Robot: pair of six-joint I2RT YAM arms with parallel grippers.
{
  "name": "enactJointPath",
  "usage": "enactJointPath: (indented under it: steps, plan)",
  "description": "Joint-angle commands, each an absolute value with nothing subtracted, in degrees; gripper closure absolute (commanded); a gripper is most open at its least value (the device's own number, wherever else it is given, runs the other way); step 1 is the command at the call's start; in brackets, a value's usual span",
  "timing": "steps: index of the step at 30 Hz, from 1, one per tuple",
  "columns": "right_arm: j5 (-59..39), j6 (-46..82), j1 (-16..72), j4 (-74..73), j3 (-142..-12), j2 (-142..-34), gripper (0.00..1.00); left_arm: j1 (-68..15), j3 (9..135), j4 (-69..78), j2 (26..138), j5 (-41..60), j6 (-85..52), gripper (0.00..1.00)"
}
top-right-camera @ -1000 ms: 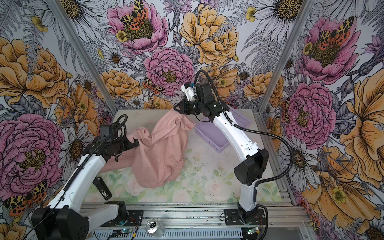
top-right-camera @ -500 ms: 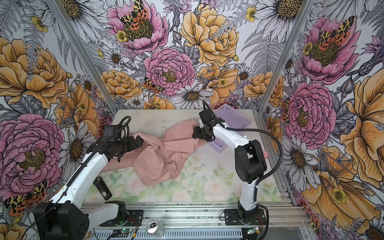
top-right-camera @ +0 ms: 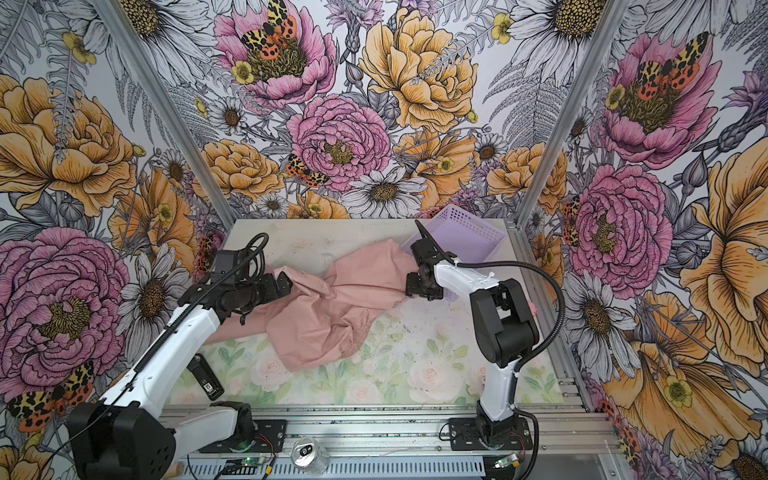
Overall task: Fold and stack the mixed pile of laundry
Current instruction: 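Spread the pink garment with the right gripper while the left gripper grasps it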
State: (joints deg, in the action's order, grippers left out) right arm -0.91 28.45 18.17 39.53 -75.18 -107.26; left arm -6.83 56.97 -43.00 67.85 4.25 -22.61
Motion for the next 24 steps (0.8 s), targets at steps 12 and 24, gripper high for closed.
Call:
enactJointPath:
  steps: [12,24]
  plan:
    - [6.4,22.9,1.5,37.2,-79.4,-107.3,0.22,-12.5,59.7,-41.9,72.0,2.7,-23.4,0.01]
    - [-0.5,24.8,-1.2,44.4,-80.5,-96.0,0.18,-20.1,60.7,-40.2,76.2,5.8,-22.4,0.01]
